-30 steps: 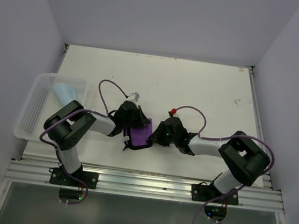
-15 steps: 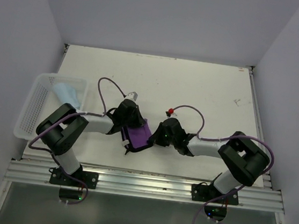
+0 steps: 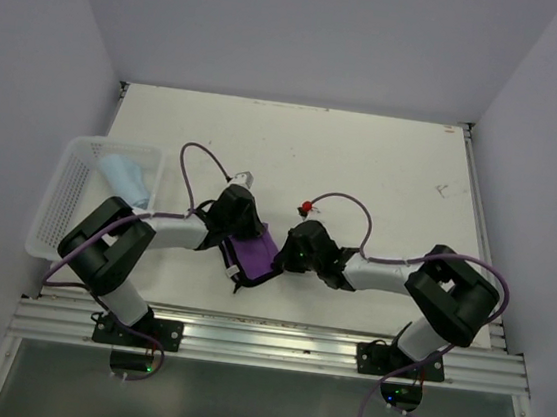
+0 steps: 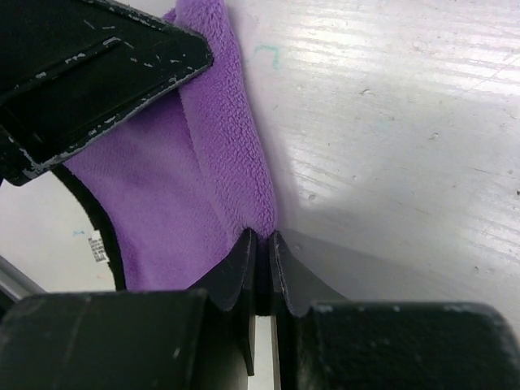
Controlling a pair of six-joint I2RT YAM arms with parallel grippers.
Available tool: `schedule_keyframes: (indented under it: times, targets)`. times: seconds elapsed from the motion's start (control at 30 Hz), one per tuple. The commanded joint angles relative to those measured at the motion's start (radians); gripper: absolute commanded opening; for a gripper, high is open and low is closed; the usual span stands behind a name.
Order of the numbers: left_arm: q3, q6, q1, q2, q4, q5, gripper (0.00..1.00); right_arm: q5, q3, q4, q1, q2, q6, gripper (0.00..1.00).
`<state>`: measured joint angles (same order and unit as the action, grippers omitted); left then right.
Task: Roll the towels
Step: Roll the towel
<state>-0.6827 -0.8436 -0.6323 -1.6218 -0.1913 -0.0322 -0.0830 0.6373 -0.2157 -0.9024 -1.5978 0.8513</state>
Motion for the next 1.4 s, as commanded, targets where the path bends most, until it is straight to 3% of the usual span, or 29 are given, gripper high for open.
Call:
schedule_keyframes:
  times: [0.0,0.17,0.83,1.0,1.17,1.37]
  targets:
    - [-0.038,0.047,0.019,0.033,0.062,-0.066,0.04,-0.098,0.004,0.213,-0.041,-0.017,-0.086,0.0]
    - [-0.083,0.069,0.025,0.04,0.114,-0.066,0.14,-0.178,0.016,0.251,-0.082,-0.01,-0.1,0.0]
    - [-0.147,0.07,0.031,0.141,0.254,-0.035,0.22,-0.5,0.093,0.38,-0.256,-0.004,-0.124,0.0]
    - [-0.094,0.054,0.029,0.198,0.267,0.015,0.17,-0.555,0.133,0.423,-0.299,-0.021,-0.135,0.0]
    - [0.099,-0.02,0.026,0.318,0.153,0.07,0.06,-0.624,0.174,0.473,-0.339,-0.033,-0.149,0.0]
    - [0.187,-0.045,-0.013,0.307,0.099,0.103,0.01,-0.627,0.199,0.496,-0.348,-0.047,-0.159,0.0]
